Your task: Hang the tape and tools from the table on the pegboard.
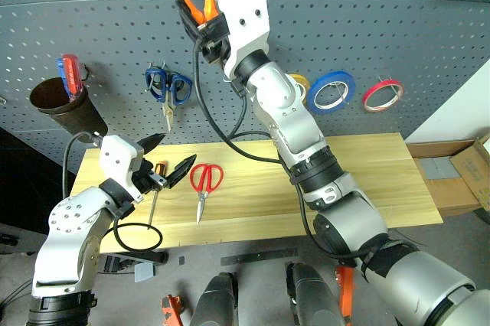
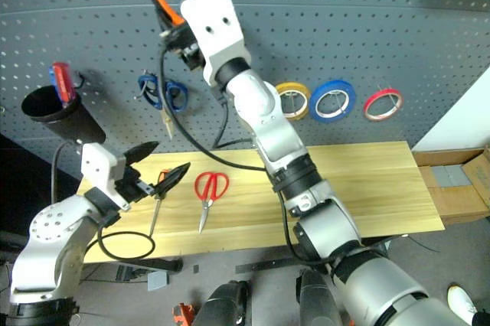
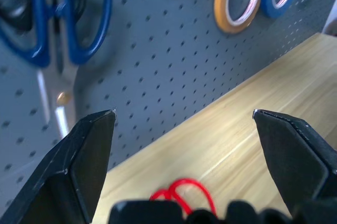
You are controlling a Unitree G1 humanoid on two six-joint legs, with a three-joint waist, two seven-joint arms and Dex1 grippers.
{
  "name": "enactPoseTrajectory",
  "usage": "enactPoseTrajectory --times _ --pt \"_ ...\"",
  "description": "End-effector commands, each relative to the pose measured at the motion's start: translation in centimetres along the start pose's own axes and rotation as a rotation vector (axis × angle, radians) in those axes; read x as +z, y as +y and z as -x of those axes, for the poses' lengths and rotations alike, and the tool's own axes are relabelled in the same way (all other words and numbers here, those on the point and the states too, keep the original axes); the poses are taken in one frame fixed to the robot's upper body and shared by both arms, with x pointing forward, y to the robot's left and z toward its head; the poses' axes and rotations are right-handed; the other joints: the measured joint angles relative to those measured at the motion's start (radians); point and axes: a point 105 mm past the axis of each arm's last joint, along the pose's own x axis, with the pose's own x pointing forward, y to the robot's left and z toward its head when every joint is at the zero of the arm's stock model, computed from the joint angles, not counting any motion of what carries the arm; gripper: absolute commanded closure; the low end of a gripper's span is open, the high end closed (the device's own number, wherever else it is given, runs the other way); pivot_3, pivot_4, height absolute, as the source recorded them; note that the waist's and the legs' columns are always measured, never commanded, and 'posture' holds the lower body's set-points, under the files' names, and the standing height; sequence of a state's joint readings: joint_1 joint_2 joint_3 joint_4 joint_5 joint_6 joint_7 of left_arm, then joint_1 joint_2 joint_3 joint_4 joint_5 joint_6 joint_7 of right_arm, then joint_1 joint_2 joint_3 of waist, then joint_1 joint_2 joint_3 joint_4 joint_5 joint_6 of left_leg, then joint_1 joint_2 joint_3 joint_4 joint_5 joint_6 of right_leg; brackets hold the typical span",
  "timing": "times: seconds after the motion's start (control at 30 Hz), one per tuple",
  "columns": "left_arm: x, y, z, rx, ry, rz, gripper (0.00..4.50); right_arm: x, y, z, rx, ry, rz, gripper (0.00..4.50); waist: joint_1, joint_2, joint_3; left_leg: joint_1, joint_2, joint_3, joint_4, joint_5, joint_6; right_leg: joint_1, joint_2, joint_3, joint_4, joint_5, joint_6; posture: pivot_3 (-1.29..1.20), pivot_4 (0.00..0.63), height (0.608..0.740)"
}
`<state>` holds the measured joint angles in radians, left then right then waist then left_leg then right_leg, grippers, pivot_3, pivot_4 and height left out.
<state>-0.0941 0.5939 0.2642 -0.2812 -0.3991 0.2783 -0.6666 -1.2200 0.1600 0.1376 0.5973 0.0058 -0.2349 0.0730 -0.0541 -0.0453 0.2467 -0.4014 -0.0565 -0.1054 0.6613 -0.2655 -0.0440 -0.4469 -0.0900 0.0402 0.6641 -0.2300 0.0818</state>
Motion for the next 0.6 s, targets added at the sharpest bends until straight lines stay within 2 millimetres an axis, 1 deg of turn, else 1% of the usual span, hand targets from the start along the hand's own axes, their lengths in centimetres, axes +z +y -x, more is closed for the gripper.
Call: enactPoseTrajectory --times 0.03,0.1,0.2,0.43,0.6 --pt "1.6 -0.4 -0.8 -0.024 -0.053 -0.030 0.00 2.2 0.7 -0.9 -0.032 -0.145 -0.009 1.81 -0.001 0.000 0.000 0.000 0.000 0.000 0.000 0.000 0.000 0.000 0.000 0.000 0.000 0.000 0.000 0.09 0.162 0.740" --pt "1.7 -0.4 -1.0 -0.030 -0.057 -0.034 0.00 1.9 0.7 -0.9 -0.041 -0.153 -0.010 1.81 -0.001 0.000 0.000 0.000 0.000 0.000 0.000 0.000 0.000 0.000 0.000 0.000 0.000 0.000 0.000 0.09 0.164 0.740" --pt "2.1 -0.4 -1.7 -0.038 -0.073 -0.029 0.00 0.7 0.8 -0.9 -0.050 -0.131 -0.019 1.81 -0.002 0.000 0.000 0.000 0.000 0.000 0.000 0.000 0.000 0.000 0.000 0.000 0.000 0.000 0.000 0.10 0.173 0.740" --pt "2.8 -0.4 -2.5 -0.050 -0.099 -0.023 0.00 -0.8 1.4 -1.1 -0.039 -0.084 -0.025 1.81 0.000 0.000 0.000 0.000 0.001 0.000 0.000 0.001 -0.001 0.000 0.001 0.000 0.000 0.000 0.000 0.13 0.192 0.740" --pt "3.0 -0.6 -2.6 -0.058 -0.102 -0.020 0.00 -1.9 1.6 -0.7 -0.028 -0.053 -0.014 1.81 0.002 0.001 0.000 0.000 0.001 0.000 0.000 0.001 -0.001 0.000 0.001 0.000 0.001 0.000 0.000 0.15 0.206 0.740"
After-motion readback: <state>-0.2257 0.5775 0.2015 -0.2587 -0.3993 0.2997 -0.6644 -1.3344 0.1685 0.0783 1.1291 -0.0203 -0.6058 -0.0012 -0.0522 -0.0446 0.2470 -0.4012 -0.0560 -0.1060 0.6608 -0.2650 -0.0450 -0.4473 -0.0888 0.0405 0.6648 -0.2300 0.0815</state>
